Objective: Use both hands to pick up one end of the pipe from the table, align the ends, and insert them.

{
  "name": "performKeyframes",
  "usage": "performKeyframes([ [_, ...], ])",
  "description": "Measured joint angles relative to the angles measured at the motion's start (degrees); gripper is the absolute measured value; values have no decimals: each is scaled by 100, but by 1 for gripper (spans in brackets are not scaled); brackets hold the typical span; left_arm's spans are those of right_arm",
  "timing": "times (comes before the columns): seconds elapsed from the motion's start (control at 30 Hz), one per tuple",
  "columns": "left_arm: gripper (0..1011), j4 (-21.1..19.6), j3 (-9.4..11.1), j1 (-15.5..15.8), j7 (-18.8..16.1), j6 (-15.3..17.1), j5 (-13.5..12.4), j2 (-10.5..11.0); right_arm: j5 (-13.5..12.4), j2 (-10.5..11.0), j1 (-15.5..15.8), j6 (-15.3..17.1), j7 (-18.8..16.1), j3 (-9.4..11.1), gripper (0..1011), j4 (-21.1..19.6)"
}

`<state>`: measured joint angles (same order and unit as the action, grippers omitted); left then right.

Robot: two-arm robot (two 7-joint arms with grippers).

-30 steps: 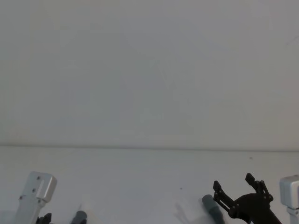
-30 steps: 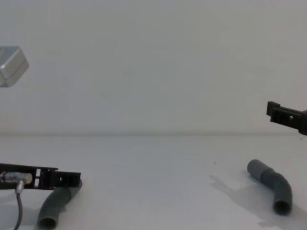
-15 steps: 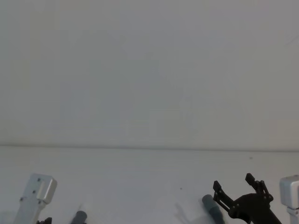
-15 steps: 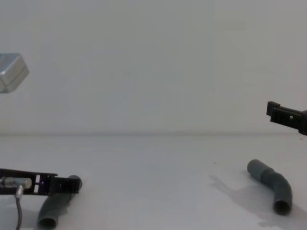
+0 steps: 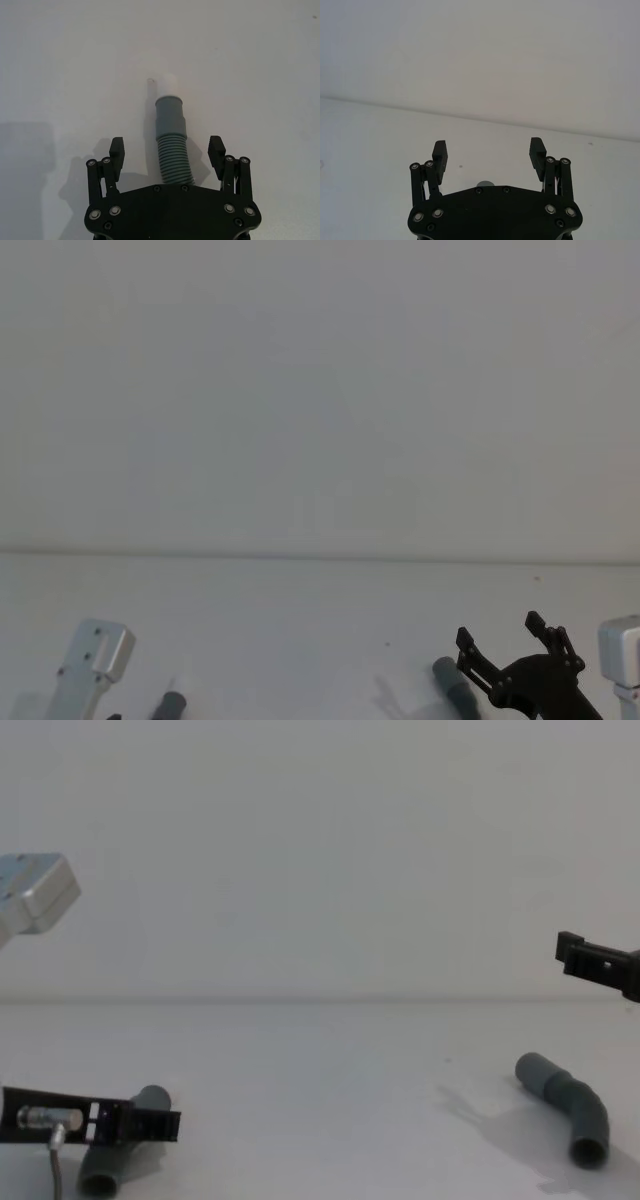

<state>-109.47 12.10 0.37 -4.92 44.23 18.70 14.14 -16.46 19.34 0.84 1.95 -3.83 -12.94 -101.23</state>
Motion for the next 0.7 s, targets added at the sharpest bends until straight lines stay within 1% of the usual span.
performKeyframes([
  [0.57, 1002, 160, 71, 85, 27, 53, -104, -89, 0, 0, 0, 0, 0, 0, 1000, 0],
  [0.63, 981, 172, 74, 91, 27, 58, -113, -96, 0, 0, 0, 0, 0, 0, 1000, 0],
  [0.67, 944, 177, 76, 95, 27, 60, -117, -101, -1, 0, 0, 0, 0, 0, 1000, 0],
  [0.7, 930, 180, 78, 96, 26, 61, -119, -104, 0, 0, 0, 0, 0, 0, 1000, 0],
])
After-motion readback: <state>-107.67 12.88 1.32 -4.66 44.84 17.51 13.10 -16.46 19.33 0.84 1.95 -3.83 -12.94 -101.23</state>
